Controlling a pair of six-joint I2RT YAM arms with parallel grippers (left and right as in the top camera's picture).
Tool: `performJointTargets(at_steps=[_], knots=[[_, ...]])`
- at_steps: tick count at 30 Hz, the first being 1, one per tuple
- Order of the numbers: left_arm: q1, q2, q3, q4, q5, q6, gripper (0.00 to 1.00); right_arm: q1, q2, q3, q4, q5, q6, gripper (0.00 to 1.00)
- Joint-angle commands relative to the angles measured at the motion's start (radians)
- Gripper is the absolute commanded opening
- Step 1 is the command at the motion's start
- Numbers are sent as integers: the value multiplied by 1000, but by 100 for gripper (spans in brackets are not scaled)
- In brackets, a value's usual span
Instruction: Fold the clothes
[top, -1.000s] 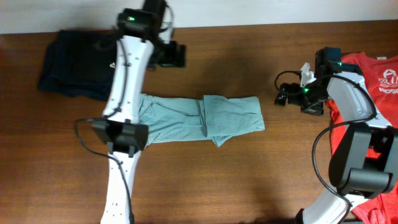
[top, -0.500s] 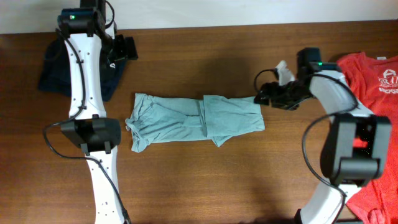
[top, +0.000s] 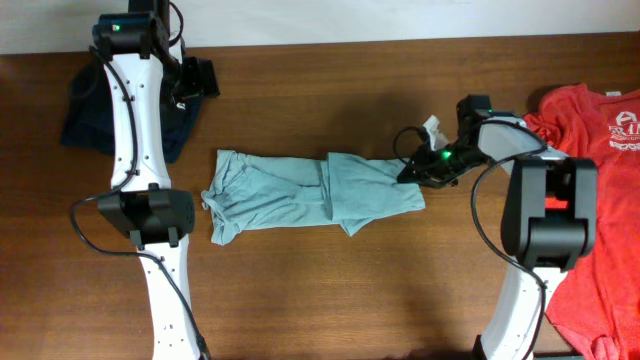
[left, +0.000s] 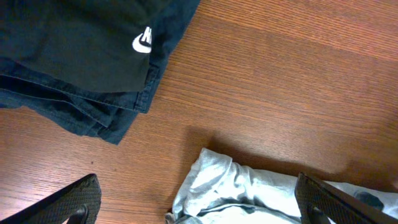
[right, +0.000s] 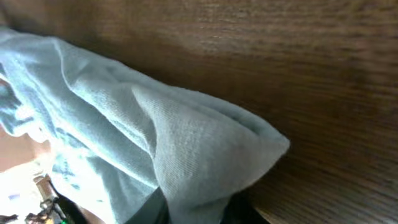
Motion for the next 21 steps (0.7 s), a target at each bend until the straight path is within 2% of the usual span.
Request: performJointTargets(at_steps=[1, 2, 3, 10, 21], knots=[[4, -14, -6, -2, -20, -8, 99, 3, 36, -18, -3, -11, -10, 18], [4, -14, -6, -2, -21, -8, 99, -2, 36, -18, -8, 2, -10, 7], [4, -14, -6, -2, -27, -8, 99, -8, 35, -18, -12, 7, -10, 4], [6, -14, -6, -2, -44, 34, 99, -132, 11, 20, -64, 11, -37, 4], [6, -14, -6, -1, -33, 33, 99, -335, 11, 266, -406, 276, -78, 4]])
